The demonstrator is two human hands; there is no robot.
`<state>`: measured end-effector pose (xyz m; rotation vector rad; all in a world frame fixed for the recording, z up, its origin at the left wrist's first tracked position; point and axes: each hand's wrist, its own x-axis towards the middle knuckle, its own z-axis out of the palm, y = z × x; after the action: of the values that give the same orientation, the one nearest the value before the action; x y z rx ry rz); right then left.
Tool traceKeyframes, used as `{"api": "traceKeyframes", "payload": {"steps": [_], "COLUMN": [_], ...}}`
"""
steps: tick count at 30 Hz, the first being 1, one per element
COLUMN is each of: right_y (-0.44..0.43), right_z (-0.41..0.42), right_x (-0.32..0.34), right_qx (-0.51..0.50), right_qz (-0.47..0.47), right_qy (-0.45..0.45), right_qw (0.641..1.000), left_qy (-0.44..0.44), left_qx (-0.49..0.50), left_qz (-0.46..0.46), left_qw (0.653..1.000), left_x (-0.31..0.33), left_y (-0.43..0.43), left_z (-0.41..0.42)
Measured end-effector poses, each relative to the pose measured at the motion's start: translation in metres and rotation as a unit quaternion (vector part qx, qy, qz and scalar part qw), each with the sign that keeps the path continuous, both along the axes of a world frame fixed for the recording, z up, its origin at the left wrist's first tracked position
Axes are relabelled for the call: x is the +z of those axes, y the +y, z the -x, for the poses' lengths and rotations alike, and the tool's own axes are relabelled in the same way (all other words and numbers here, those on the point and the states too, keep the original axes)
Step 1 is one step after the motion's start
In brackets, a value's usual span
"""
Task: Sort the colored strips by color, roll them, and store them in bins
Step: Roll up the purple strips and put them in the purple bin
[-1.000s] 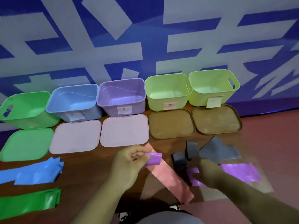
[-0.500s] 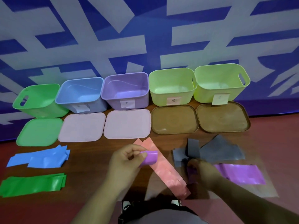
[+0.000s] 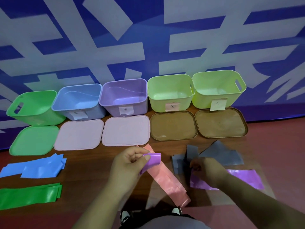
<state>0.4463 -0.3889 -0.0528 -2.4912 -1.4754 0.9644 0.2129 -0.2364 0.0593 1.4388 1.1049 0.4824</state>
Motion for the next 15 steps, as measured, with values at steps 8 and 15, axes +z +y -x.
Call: {"api": "traceKeyframes", "payload": {"steps": [8,15], "right_y": [0.009,0.023], "right_z": [-0.004,0.005], "right_x": [0.021,0.051], "right_qx": [0.008,-0.035], "right_qz": [0.026,-0.028], "right_qy": [-0.016,0.027], "right_qw": [1.0,0.999], "left_qy": [-0.009,-0.012], "left_qx": [-0.009,-0.003], "left_qz": [0.011,0.027], "left_qw": [1.0,1.0], "left_x": [0.012,0.018], "left_y": [0.011,0.025], "left_z": [0.005,0.017]}}
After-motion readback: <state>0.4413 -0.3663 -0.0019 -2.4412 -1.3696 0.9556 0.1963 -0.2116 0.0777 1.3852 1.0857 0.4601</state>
